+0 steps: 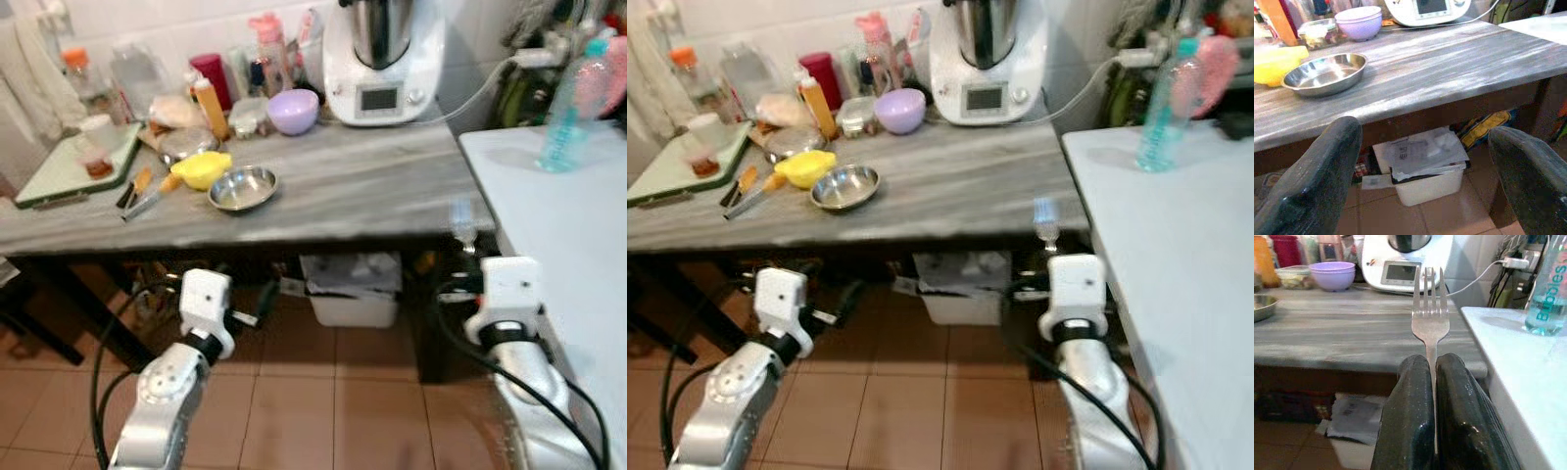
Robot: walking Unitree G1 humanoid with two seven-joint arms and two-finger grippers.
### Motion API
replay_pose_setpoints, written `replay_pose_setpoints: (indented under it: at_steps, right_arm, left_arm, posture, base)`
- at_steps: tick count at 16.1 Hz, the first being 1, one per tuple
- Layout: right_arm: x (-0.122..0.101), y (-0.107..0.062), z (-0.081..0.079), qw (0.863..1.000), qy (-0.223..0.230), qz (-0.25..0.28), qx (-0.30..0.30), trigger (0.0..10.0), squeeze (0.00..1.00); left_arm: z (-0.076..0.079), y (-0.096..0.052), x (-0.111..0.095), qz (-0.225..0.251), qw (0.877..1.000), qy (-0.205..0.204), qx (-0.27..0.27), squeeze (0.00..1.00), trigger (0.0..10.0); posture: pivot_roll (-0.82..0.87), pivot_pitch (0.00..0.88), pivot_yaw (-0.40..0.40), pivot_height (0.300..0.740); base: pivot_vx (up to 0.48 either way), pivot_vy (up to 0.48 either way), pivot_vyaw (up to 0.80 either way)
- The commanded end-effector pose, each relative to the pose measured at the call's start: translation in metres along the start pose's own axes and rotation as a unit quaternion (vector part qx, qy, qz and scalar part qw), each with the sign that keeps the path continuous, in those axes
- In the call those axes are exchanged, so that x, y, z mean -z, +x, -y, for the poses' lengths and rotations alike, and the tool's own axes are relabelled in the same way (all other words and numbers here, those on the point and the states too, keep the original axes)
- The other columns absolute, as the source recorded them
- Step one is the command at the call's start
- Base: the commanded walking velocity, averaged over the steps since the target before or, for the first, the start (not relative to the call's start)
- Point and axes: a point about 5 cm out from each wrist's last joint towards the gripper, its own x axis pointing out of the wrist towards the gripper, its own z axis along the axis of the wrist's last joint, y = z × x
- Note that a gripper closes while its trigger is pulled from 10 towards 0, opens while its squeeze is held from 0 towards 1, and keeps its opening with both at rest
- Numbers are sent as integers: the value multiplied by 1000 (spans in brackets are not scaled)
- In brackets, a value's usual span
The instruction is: Setting the table
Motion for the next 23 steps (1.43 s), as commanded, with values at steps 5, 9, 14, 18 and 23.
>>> replay_pose_setpoints:
  at_steps: [5, 9, 14, 18, 23]
  right_arm:
    - [-6, 3, -13, 1000, 13, 15, -16, 10000, 0]
    - [-5, 4, -14, 1000, 15, 14, -14, 10000, 0]
    - [-5, 4, -16, 1000, 21, 14, -16, 10000, 0]
    - [-5, 4, -17, 1000, 23, 13, -16, 10000, 0]
    - [-5, 6, -18, 999, 24, 15, -18, 10000, 0]
  left_arm:
    - [-10, -4, 0, -6, 1000, 12, -11, 0, 10000]
    - [-8, -3, -1, -7, 1000, 12, -7, 0, 10000]
    - [-7, -3, -2, -8, 1000, 12, -4, 0, 10000]
    - [-6, -4, 0, -13, 1000, -5, -4, 0, 10000]
    - [-6, -3, -1, -16, 1000, -4, -2, 0, 10000]
  posture:
    - [-71, 3, 137, 740]
    - [-75, 5, 142, 740]
    - [-74, 10, 144, 740]
    - [-70, 16, 142, 740]
    - [-63, 10, 145, 740]
  base:
    - [385, 0, 0]
    - [386, 0, 0]
    - [385, 0, 0]
    - [190, 0, 0]
    - [0, 55, 0]
